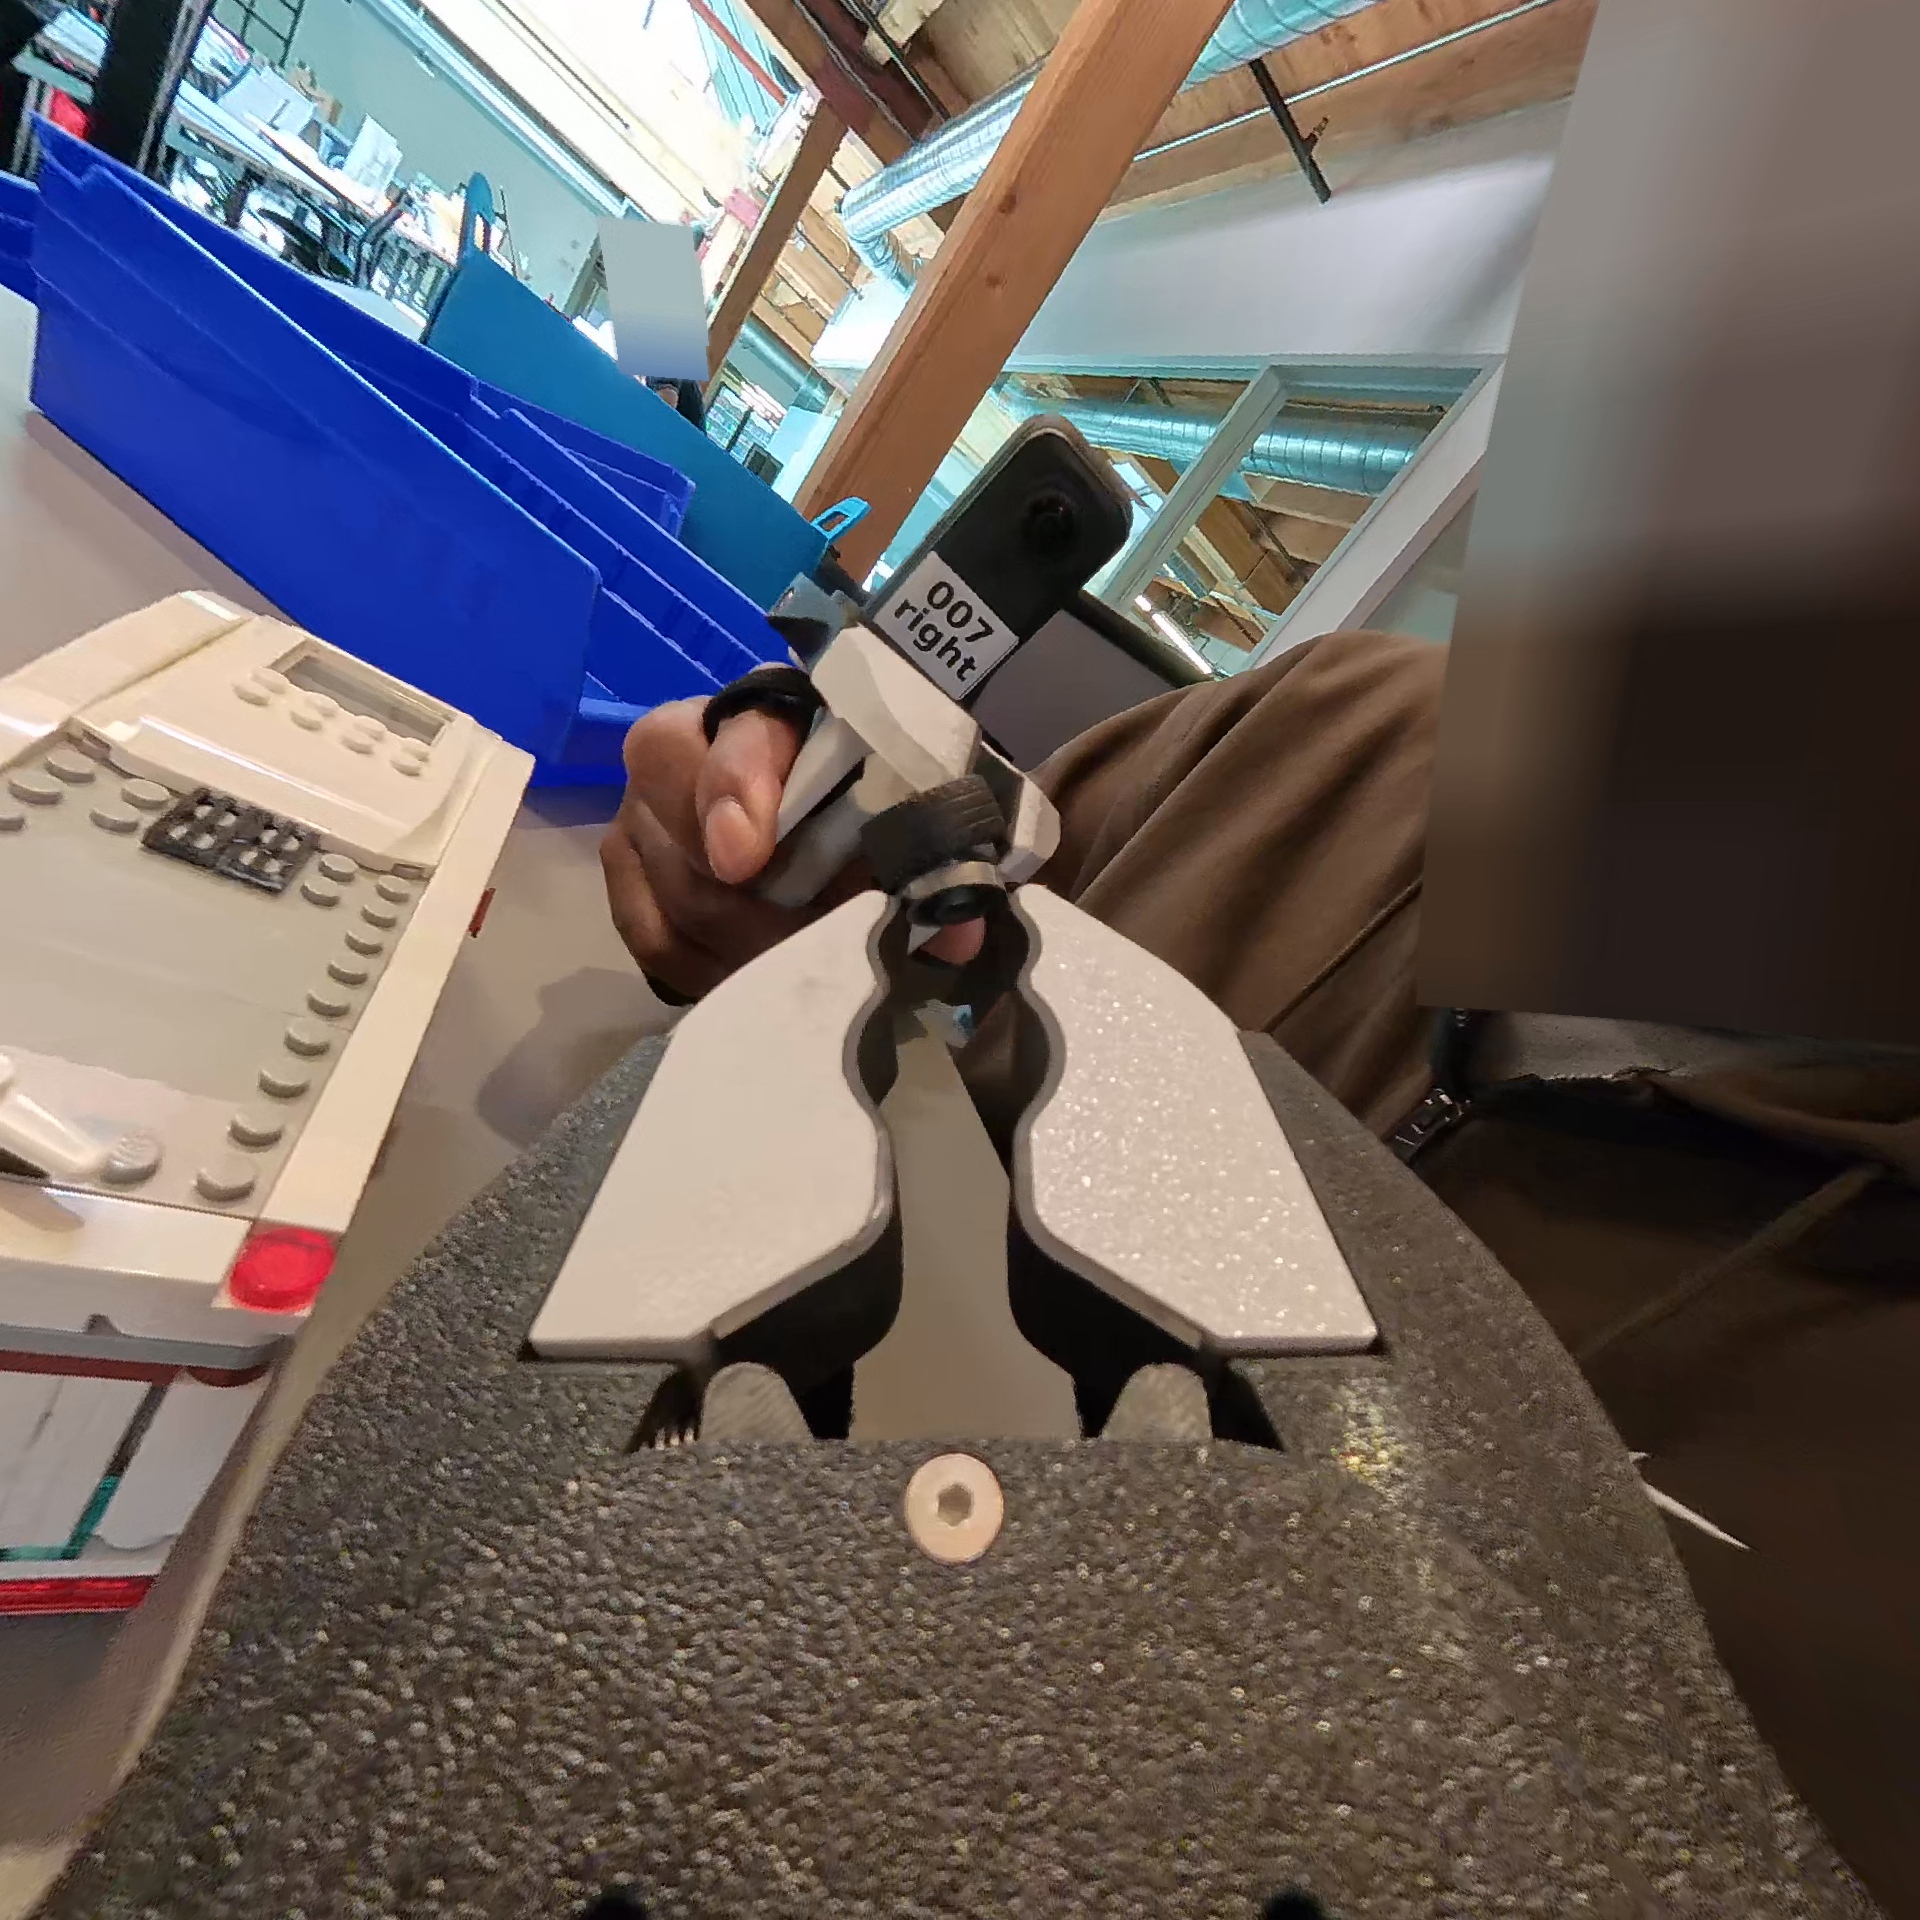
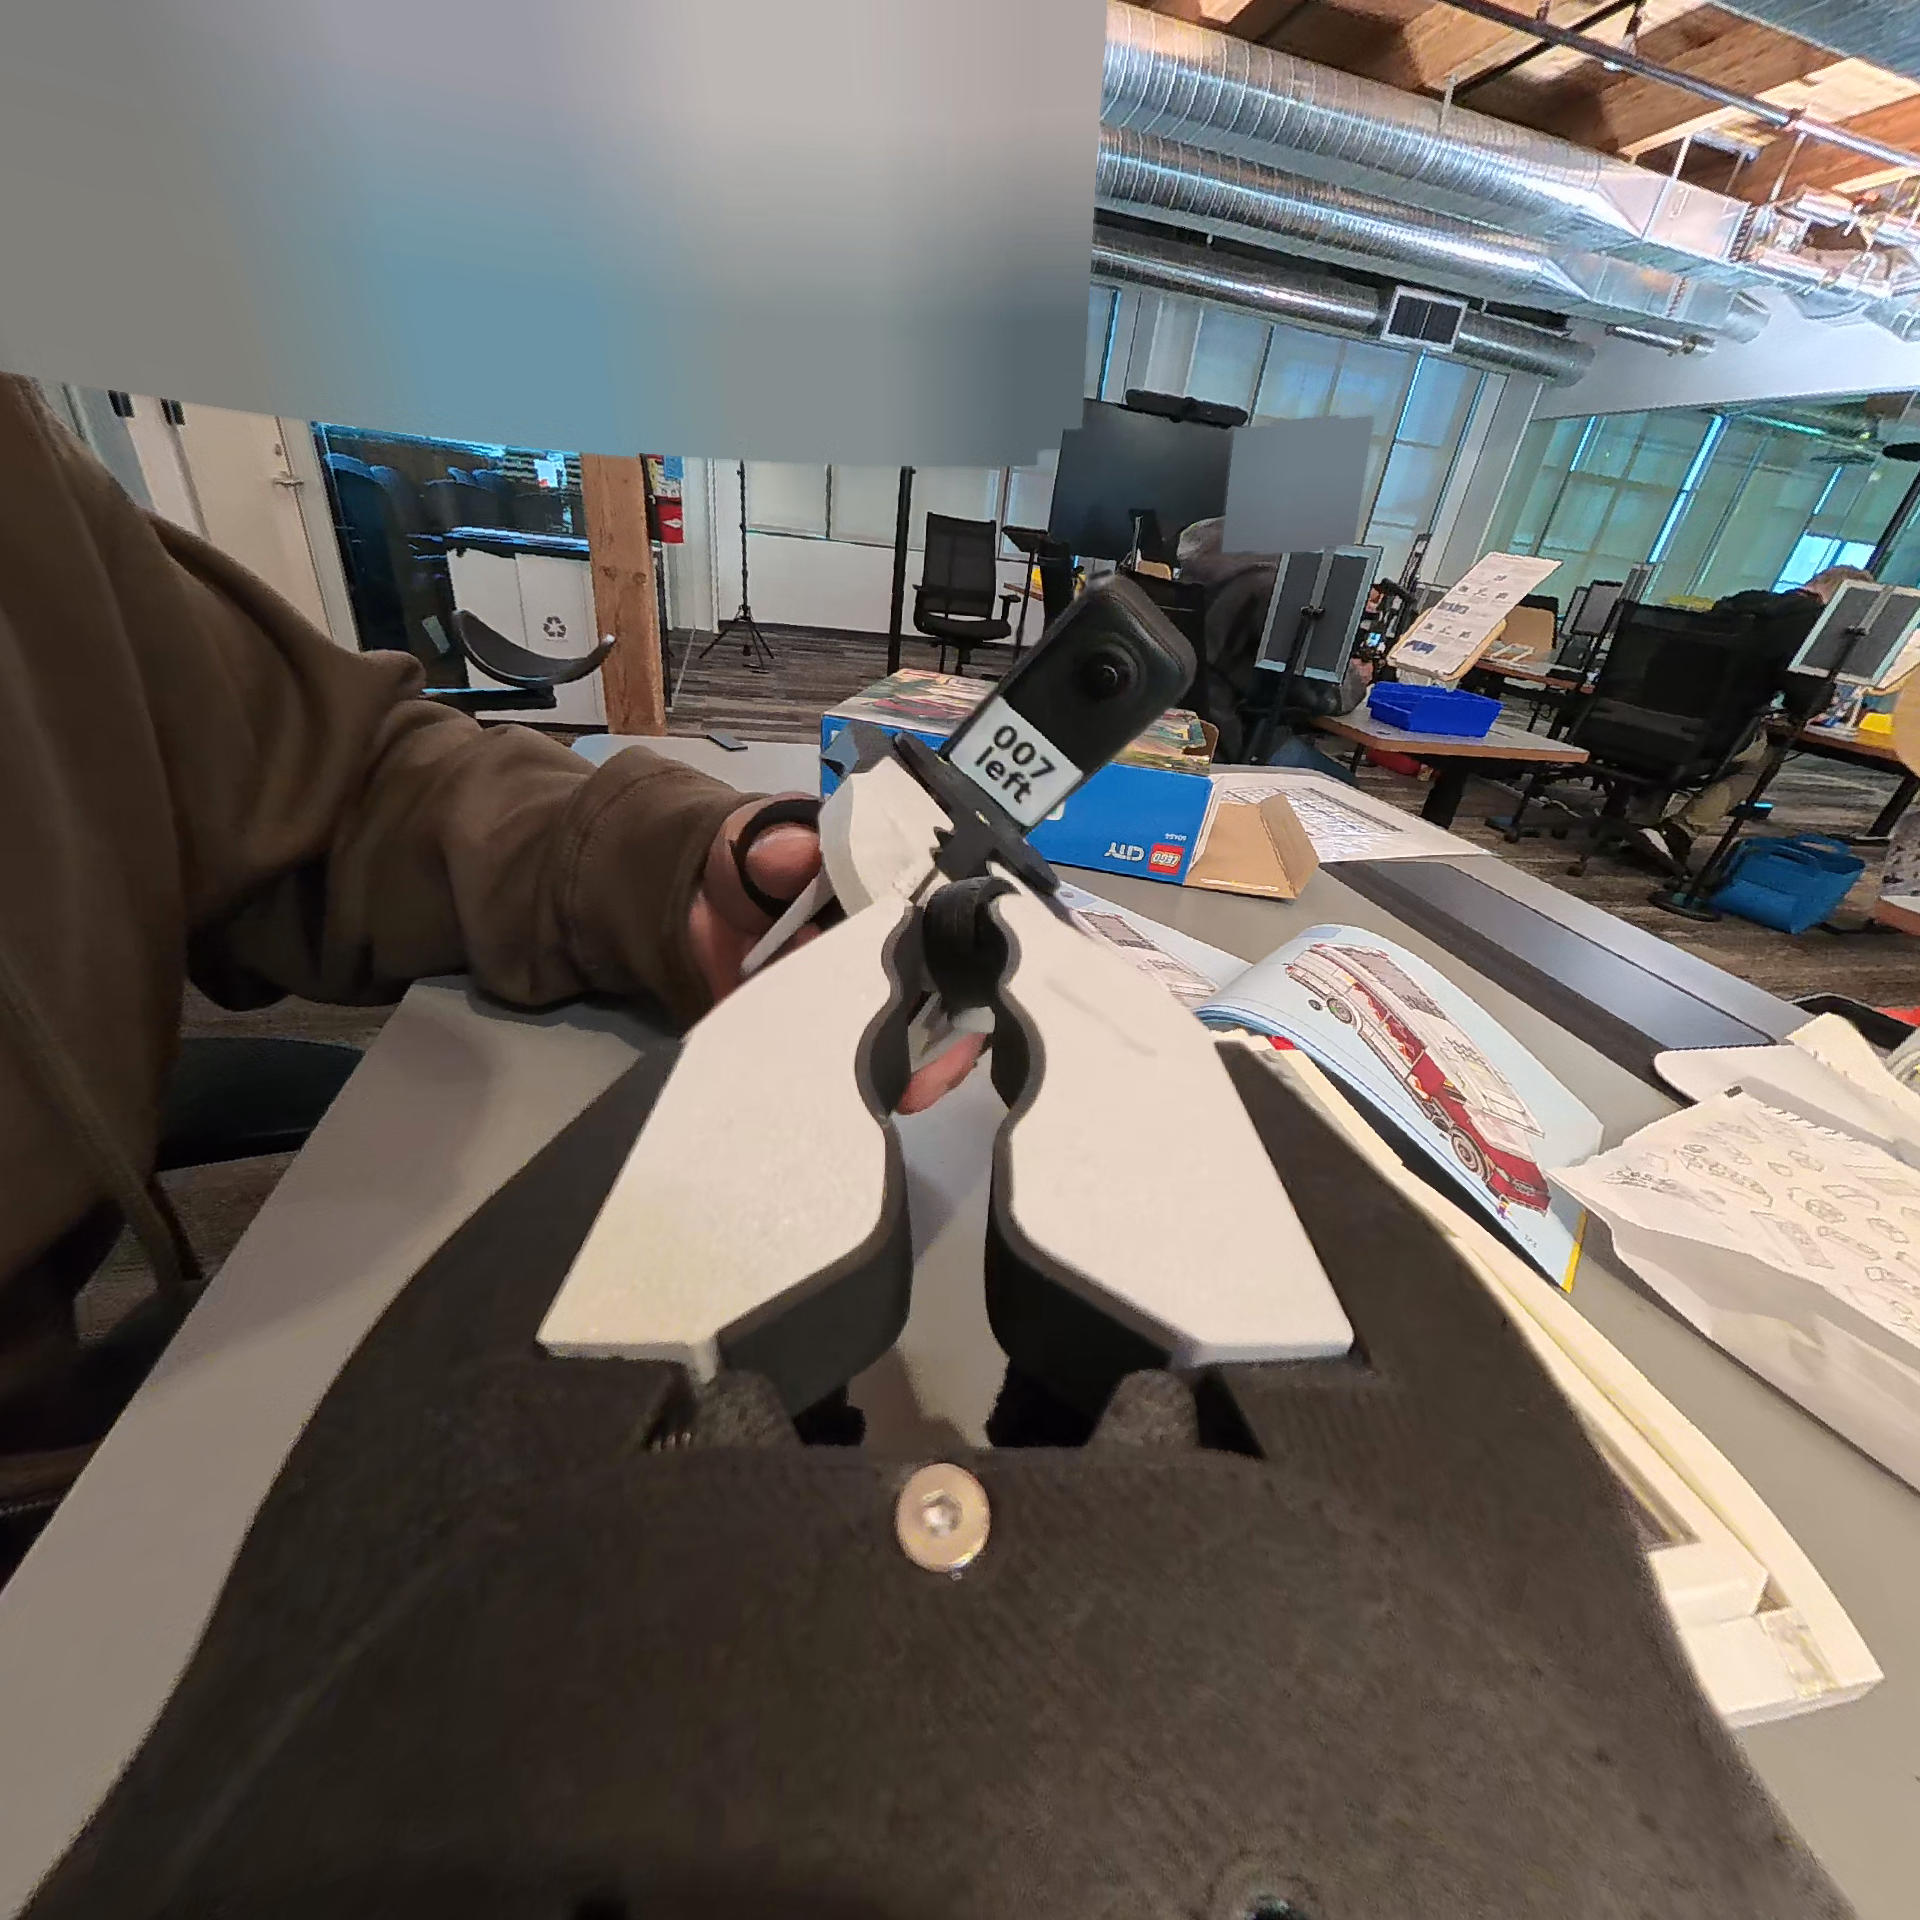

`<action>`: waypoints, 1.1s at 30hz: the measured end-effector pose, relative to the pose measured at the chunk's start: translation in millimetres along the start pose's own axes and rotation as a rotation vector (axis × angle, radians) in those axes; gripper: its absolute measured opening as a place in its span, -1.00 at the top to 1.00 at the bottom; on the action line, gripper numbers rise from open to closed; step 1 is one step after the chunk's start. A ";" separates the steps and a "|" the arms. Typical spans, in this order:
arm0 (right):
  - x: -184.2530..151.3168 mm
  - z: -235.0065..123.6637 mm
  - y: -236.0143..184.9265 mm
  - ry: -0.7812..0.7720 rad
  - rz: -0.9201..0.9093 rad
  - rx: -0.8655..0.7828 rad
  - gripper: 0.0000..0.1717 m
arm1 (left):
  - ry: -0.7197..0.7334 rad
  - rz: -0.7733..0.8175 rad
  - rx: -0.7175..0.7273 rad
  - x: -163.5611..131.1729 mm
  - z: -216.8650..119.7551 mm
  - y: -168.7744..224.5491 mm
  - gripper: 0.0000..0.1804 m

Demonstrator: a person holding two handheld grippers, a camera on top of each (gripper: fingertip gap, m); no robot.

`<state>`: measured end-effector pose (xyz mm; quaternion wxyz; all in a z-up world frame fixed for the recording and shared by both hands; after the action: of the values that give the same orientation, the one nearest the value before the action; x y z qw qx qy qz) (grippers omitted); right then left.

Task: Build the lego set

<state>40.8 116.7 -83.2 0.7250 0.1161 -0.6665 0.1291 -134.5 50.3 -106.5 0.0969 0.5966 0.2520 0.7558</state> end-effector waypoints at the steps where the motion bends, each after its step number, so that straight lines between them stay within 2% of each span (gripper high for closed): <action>1: 0.3 -0.1 -0.7 -0.001 -0.012 0.001 0.88 | -0.002 -0.019 -0.008 -0.5 -0.1 -0.5 0.81; 8: -0.6 1.2 -5.7 -0.043 -0.094 0.033 0.89 | -0.041 -0.139 -0.082 -6.1 2.7 -2.5 0.80; 12: -1.2 1.8 -8.6 -0.056 -0.119 0.056 0.89 | -0.057 -0.153 -0.105 -7.5 4.1 -1.6 0.79; 22: -1.7 0.7 -4.9 -0.081 -0.105 0.065 0.87 | -0.073 -0.084 -0.059 -6.4 2.0 -0.9 0.80; 28: 0.4 -1.4 0.4 -0.110 -0.022 0.147 0.64 | -0.131 -0.056 -0.087 -8.5 4.6 2.0 0.80; 33: -3.0 3.2 -5.4 -0.171 0.031 0.235 0.61 | -0.208 0.022 -0.072 -12.0 6.6 3.2 0.80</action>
<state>39.4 110.5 -86.0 0.6449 0.2005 -0.7080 0.2067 -124.6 44.0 -114.1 0.1355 0.6706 0.2065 0.6995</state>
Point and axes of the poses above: each gripper's, where its closed fingertips meet, z out along the fingers, x out of its top, y = z × x across the jaws, the point moved 10 cm from there along -z, back along the fingers, and after that the axes turned 7 degrees about z, right-handed, at the moved point
